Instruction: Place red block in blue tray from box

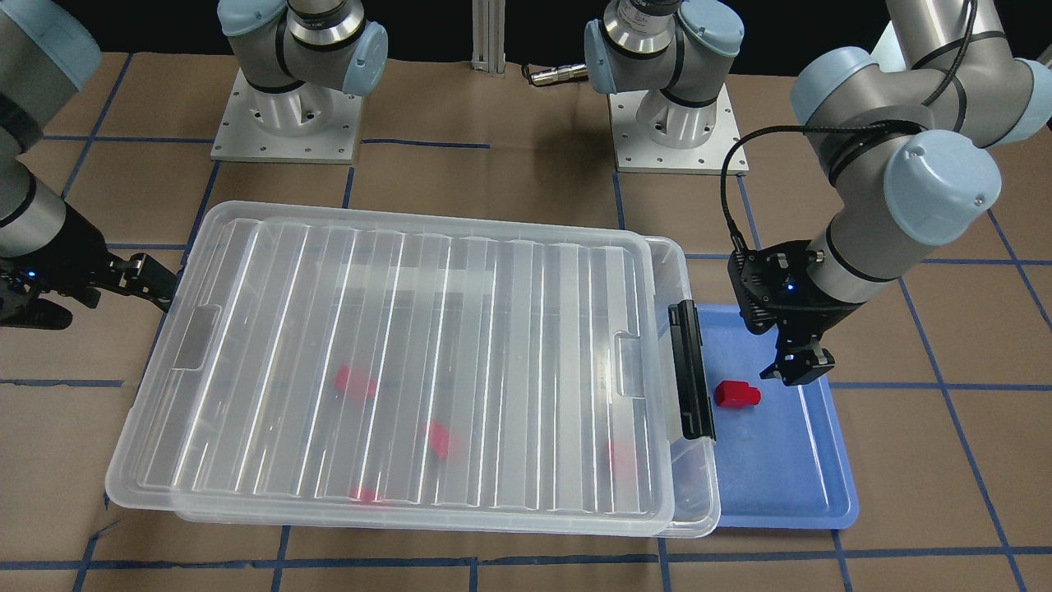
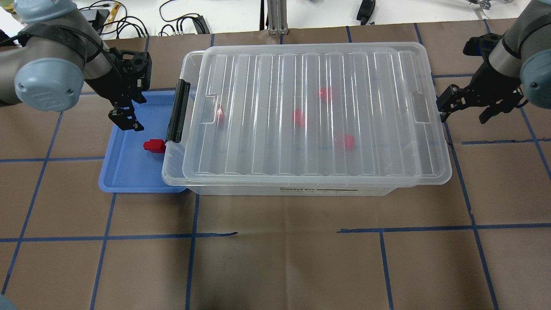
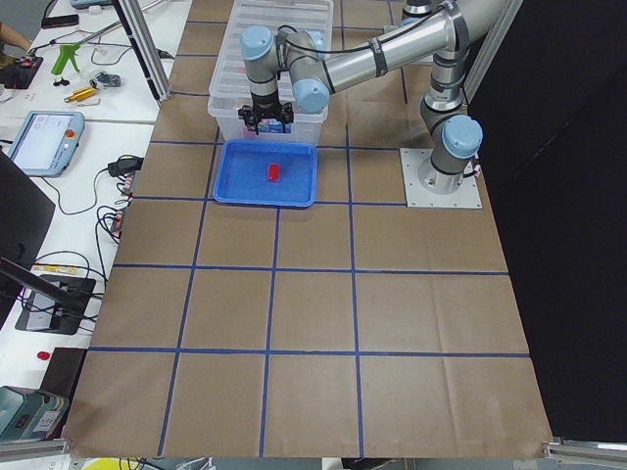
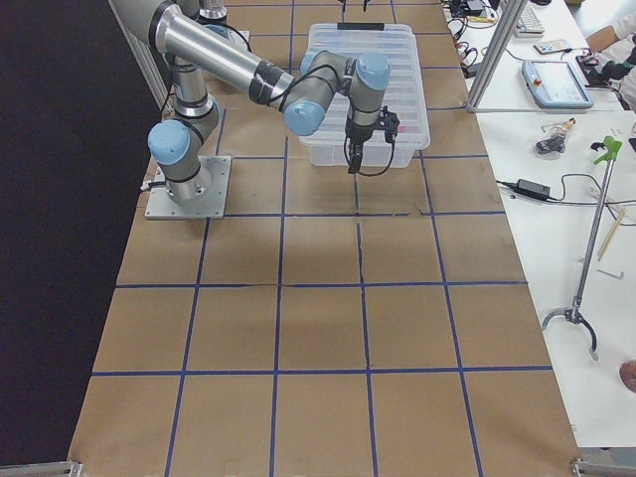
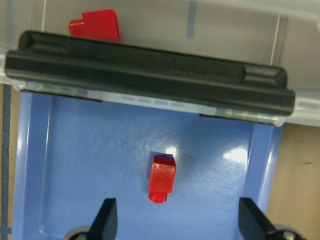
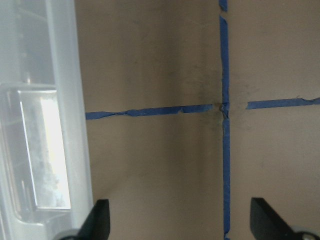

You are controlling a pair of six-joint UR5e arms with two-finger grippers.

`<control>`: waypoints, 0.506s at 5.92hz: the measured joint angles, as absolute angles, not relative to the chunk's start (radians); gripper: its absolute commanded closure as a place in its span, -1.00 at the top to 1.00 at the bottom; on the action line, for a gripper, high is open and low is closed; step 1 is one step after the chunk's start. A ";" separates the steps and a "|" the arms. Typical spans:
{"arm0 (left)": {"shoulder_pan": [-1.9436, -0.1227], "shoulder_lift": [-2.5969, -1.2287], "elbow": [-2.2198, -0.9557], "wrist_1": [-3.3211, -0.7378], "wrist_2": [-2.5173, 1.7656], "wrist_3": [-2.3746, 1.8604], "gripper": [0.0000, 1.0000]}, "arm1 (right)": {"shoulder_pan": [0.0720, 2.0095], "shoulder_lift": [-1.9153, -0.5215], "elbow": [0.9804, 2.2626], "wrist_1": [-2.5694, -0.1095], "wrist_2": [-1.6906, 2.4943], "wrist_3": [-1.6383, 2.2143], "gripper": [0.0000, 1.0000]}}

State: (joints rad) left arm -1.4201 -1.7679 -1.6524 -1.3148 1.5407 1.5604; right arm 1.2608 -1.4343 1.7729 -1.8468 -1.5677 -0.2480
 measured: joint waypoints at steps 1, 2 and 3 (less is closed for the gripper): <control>-1.484 -1.723 -1.623 -1.351 1.538 1.366 0.75 | 1.288 -1.444 1.764 -1.844 -1.574 -0.228 1.00; -1.544 -1.696 -1.596 -1.364 1.537 1.155 0.76 | 1.299 -1.465 1.729 -1.817 -1.579 -0.222 1.00; -1.590 -1.688 -1.561 -1.371 1.537 0.959 0.87 | 1.314 -1.483 1.661 -1.744 -1.579 -0.217 1.00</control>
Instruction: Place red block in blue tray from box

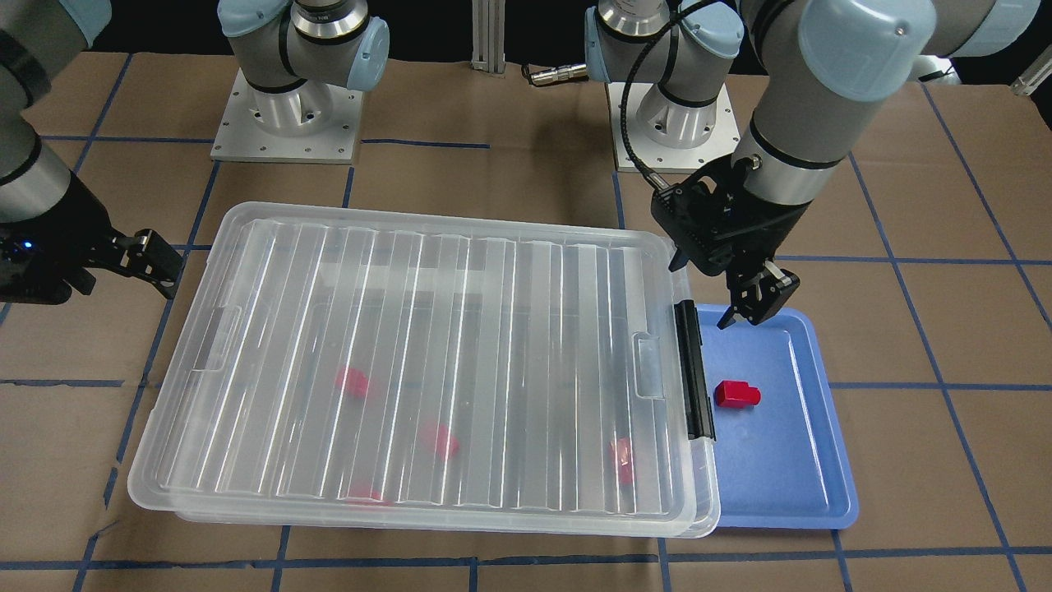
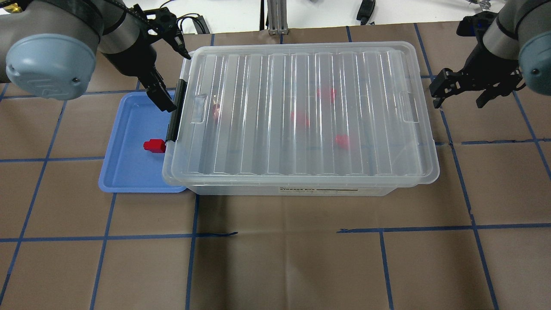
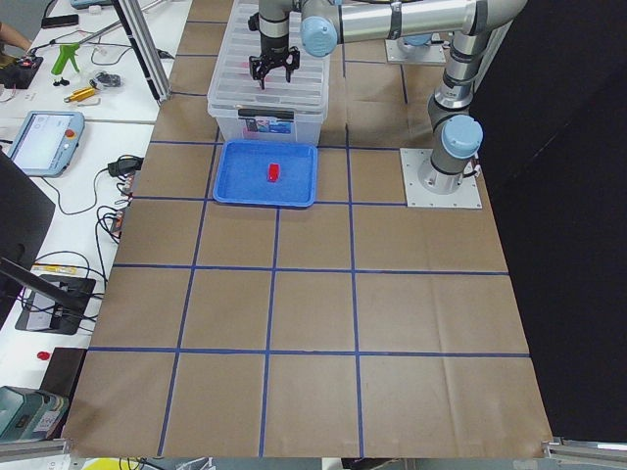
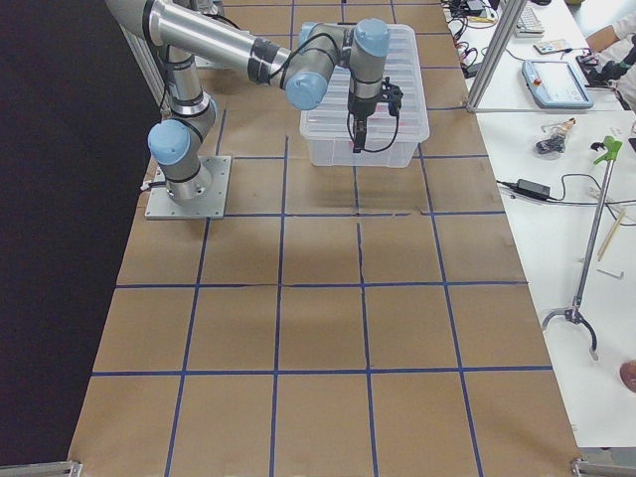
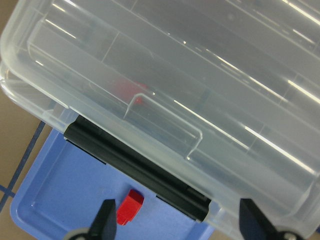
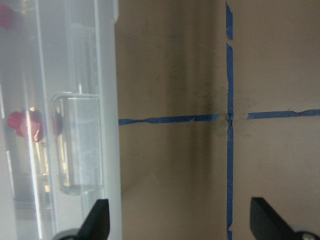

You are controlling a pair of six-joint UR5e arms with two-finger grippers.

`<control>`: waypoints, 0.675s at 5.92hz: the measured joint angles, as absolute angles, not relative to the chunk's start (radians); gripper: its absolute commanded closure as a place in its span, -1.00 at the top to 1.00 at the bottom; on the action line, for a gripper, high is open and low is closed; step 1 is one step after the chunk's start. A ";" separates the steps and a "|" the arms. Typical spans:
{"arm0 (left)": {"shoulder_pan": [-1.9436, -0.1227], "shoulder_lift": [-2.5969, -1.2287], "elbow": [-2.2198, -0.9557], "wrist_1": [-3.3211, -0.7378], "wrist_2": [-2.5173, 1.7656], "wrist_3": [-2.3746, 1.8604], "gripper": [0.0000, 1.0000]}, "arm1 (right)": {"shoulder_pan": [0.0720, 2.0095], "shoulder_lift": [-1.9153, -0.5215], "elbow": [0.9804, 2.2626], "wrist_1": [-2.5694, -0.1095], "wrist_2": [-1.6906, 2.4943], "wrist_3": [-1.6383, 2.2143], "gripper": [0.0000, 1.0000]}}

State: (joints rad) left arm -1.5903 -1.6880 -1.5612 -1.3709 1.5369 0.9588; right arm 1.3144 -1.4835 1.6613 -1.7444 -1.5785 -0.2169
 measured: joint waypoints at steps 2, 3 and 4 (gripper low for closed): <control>-1.642 -1.674 -1.515 -1.385 1.548 0.588 0.95 | 1.392 -1.489 1.515 -1.587 -1.577 -0.093 1.00; -1.649 -1.663 -1.510 -1.399 1.551 0.412 0.95 | 1.438 -1.488 1.465 -1.536 -1.577 -0.007 1.00; -1.651 -1.646 -1.508 -1.443 1.550 0.239 0.96 | 1.475 -1.487 1.431 -1.489 -1.578 0.062 1.00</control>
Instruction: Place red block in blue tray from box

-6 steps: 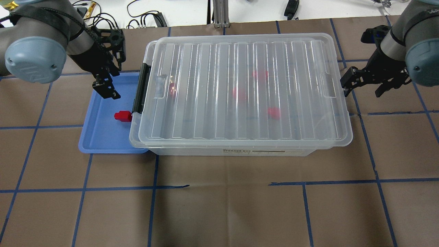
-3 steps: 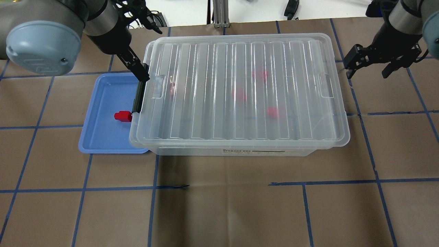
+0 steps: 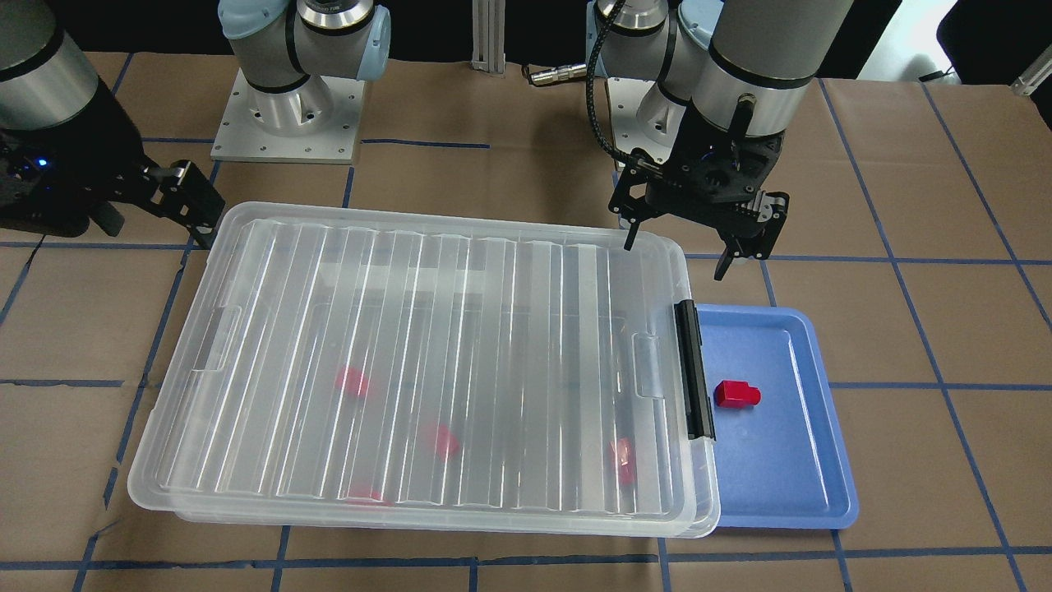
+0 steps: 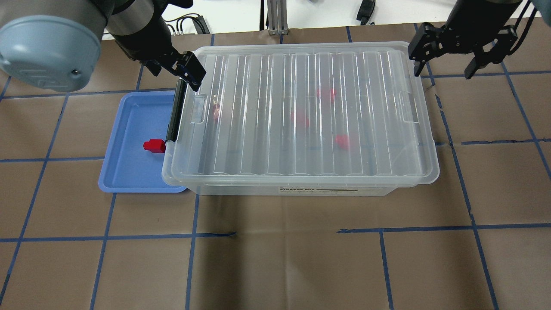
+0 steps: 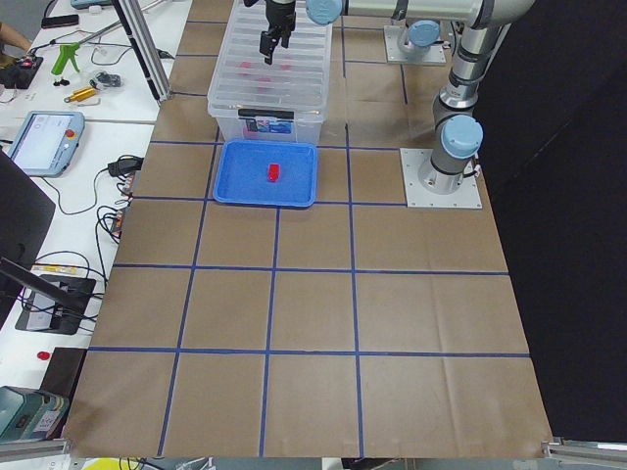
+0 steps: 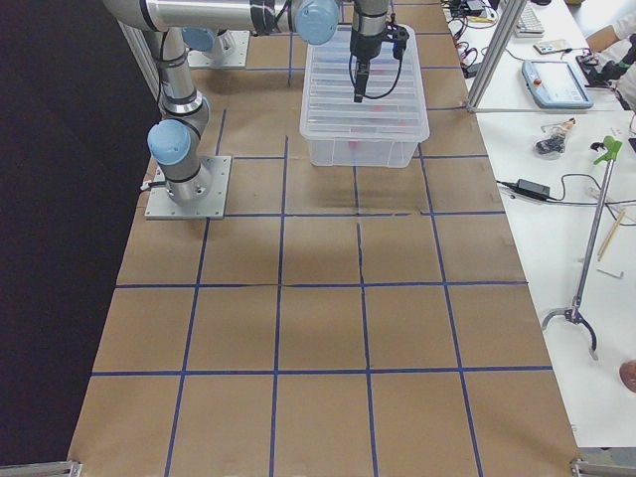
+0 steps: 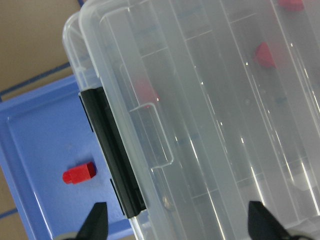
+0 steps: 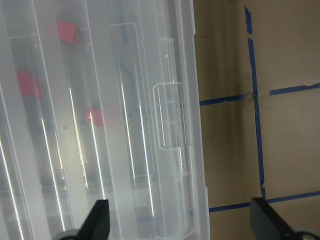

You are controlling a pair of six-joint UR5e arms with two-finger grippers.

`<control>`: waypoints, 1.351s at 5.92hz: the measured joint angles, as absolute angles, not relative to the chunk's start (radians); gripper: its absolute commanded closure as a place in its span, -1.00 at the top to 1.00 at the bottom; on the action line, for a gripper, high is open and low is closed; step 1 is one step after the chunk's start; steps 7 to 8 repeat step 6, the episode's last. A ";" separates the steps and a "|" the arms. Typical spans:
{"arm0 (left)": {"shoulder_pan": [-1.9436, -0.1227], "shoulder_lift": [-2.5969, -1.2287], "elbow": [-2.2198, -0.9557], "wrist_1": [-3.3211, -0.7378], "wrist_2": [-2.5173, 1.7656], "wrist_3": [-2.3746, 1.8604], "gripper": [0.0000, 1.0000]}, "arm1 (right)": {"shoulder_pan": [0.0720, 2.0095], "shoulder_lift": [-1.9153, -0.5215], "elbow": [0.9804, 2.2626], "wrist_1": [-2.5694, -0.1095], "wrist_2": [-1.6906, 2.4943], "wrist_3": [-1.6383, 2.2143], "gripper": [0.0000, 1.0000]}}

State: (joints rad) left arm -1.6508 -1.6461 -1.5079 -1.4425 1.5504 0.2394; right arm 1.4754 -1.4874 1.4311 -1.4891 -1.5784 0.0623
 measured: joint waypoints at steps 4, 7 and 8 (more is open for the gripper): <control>-1.639 -1.595 -1.507 -1.642 1.537 -0.077 0.97 | 1.554 -1.493 1.411 -1.445 -1.582 0.206 1.00; -1.638 -1.598 -1.507 -1.622 1.539 -0.071 0.96 | 1.557 -1.493 1.417 -1.447 -1.579 0.207 1.00; -1.638 -1.598 -1.507 -1.622 1.539 -0.071 0.96 | 1.557 -1.493 1.417 -1.447 -1.579 0.207 1.00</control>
